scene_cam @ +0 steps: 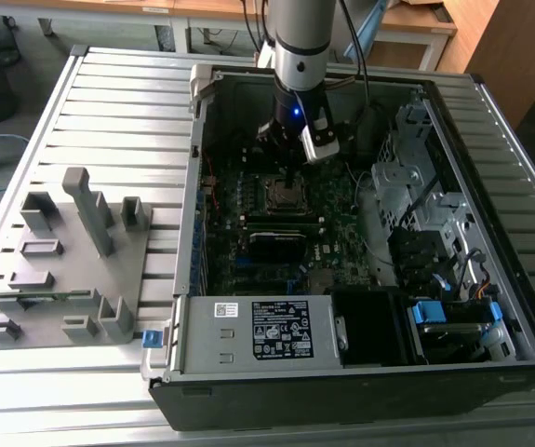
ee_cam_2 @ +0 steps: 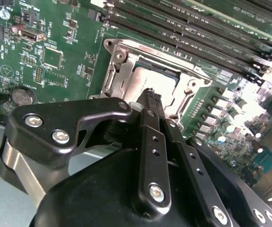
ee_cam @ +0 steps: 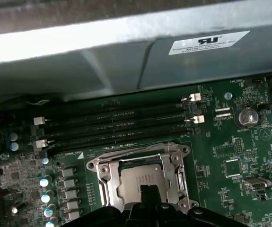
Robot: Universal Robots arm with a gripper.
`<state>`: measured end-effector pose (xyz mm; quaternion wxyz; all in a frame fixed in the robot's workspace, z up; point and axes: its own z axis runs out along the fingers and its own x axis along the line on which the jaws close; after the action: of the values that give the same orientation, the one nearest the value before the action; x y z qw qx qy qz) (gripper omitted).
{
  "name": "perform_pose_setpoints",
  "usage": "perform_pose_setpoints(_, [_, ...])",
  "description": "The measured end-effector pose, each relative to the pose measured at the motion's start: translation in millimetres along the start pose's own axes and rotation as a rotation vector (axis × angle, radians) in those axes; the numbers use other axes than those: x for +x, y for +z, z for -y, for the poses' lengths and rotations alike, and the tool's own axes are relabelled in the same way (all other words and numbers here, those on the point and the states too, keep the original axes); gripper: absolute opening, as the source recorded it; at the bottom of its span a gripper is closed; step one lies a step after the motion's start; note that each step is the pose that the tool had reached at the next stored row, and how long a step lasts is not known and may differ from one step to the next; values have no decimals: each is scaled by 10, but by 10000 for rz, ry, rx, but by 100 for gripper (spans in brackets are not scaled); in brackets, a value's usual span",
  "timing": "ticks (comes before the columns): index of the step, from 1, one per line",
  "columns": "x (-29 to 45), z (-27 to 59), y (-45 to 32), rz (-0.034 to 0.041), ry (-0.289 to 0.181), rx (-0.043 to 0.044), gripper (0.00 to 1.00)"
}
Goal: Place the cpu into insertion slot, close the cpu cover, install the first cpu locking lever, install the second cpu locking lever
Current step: 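Install the first cpu locking lever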
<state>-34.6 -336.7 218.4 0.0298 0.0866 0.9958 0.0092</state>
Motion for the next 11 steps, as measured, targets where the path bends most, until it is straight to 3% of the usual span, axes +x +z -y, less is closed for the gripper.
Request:
perform_pose_setpoints(7, [1, 1, 4, 19, -69, 1, 10])
perform_pose_setpoints(11, [4, 1, 12, 14, -385, 3, 10])
